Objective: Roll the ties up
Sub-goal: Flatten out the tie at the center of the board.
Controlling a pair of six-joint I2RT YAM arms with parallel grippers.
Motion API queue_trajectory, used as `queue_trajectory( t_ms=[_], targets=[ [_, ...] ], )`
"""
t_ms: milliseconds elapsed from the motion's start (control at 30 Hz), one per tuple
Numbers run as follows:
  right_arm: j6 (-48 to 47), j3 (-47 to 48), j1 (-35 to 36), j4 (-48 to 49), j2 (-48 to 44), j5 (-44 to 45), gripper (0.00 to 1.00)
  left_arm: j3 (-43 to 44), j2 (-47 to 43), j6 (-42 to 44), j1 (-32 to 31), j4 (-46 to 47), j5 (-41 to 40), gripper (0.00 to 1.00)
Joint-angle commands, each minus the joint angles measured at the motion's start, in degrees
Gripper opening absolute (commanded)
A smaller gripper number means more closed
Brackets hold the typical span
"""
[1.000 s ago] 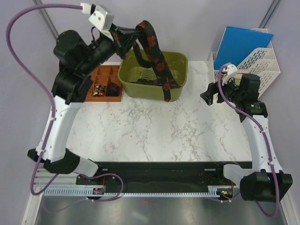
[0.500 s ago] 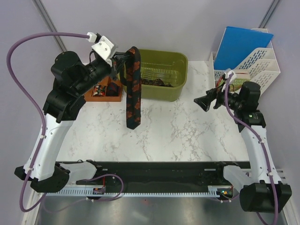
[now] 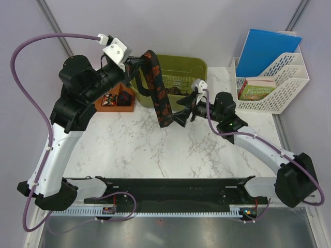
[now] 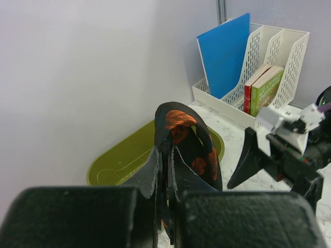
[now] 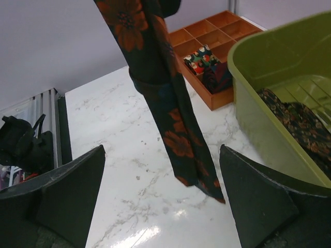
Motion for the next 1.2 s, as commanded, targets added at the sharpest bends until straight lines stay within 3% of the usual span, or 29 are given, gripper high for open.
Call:
queue_trajectory(
  t_ms=[0, 67, 200, 333, 367, 400, 433, 467, 533, 567, 600, 667, 733, 767, 833, 867, 933, 967, 1067, 1167],
  targets=[
    [-5.9, 5.1, 3.1, 9.4, 6.6, 6.2, 0.98, 0.1, -0.1, -2.9, 0.0, 4.5, 1.2, 0.02],
    [-7.3, 6.7, 3.3, 9.9, 9.2, 7.8, 0.98, 0.1, -0.2, -2.8, 0.0, 4.5, 0.5, 0.02],
    [-6.0, 8.6, 4.3, 12.4, 13.1, 2.7, 0.98, -0.5, -0.8, -2.8, 0.0, 4.9, -1.8, 0.02],
    [-5.2, 10.2, 10.0, 13.8, 17.7, 0.6, 0.94, -1.1, -1.5, -2.9, 0.5, 6.0, -5.8, 0.02],
    [-4.6, 11.0, 11.0, 14.1, 19.3, 0.4, 0.90, -1.1, -1.6, -3.0, 1.0, 6.1, -7.1, 0.02],
    [-3.2, 11.4, 11.9, 15.1, 19.9, -0.7, 0.72, -1.4, -2.0, -2.8, 1.2, 6.0, -7.9, 0.02],
    [-2.9, 11.7, 13.6, 15.2, 20.8, -1.1, 0.61, -1.7, -2.7, -2.6, 1.5, 5.9, -8.8, 0.02],
    [-2.7, 12.2, 14.1, 14.9, 21.0, -1.3, 0.41, -2.0, -3.0, -0.9, 1.7, 6.0, -11.7, 0.02],
    [-2.3, 12.4, 14.4, 12.3, 21.1, -2.7, 0.23, -3.9, -4.2, 1.0, 1.9, 6.3, -16.1, 0.02],
    [-3.4, 13.0, 14.1, 10.2, 20.8, -2.7, 0.06, -4.9, -5.8, 4.7, 2.3, 6.6, -20.3, 0.02],
    [-4.8, 13.3, 13.9, 3.9, 20.3, -3.1, 0.00, -8.2, -6.8, 7.1, 2.4, 7.8, -22.4, 0.02],
    [-8.8, 14.0, 12.5, -4.9, 18.3, -5.0, 0.00, -14.3, -12.4, 14.7, 2.4, 11.6, -27.5, 0.02],
    [-14.6, 15.4, 10.4, -13.0, 16.5, -9.0, 0.00, -23.5, -16.9, 22.5, 2.3, 13.3, -27.4, 0.02],
    [-18.5, 18.9, 9.6, -25.7, 16.5, -10.5, 0.00, -29.2, -21.0, 23.9, 2.4, 13.0, -27.1, 0.02],
    [-26.8, 23.6, 7.3, -40.7, 17.2, -13.5, 0.00, -34.2, -24.9, 24.2, 2.3, 7.4, -25.9, 0.18],
    [-37.7, 28.1, 6.2, -56.2, 17.9, -14.0, 0.00, -37.7, -26.2, 23.5, 2.3, 3.2, -20.3, 0.46],
    [-48.4, 31.9, 2.3, -70.9, 20.3, -13.7, 0.00, -41.0, -29.3, 20.4, 2.3, -7.8, -12.5, 0.85],
    [-59.5, 35.2, 0.8, -85.3, 21.3, -12.9, 0.00, -45.1, -30.3, 19.1, 2.3, -8.9, -8.8, 0.99],
    [-75.1, 36.5, -5.0, -103.8, 24.8, -6.5, 0.00, -48.4, -30.1, 16.2, 2.3, -9.6, -6.5, 1.00],
    [-77.0, 30.7, -10.2, -104.1, 24.9, 2.9, 0.00, -47.0, -24.6, 15.2, 2.4, -11.0, -5.2, 0.99]
  ],
)
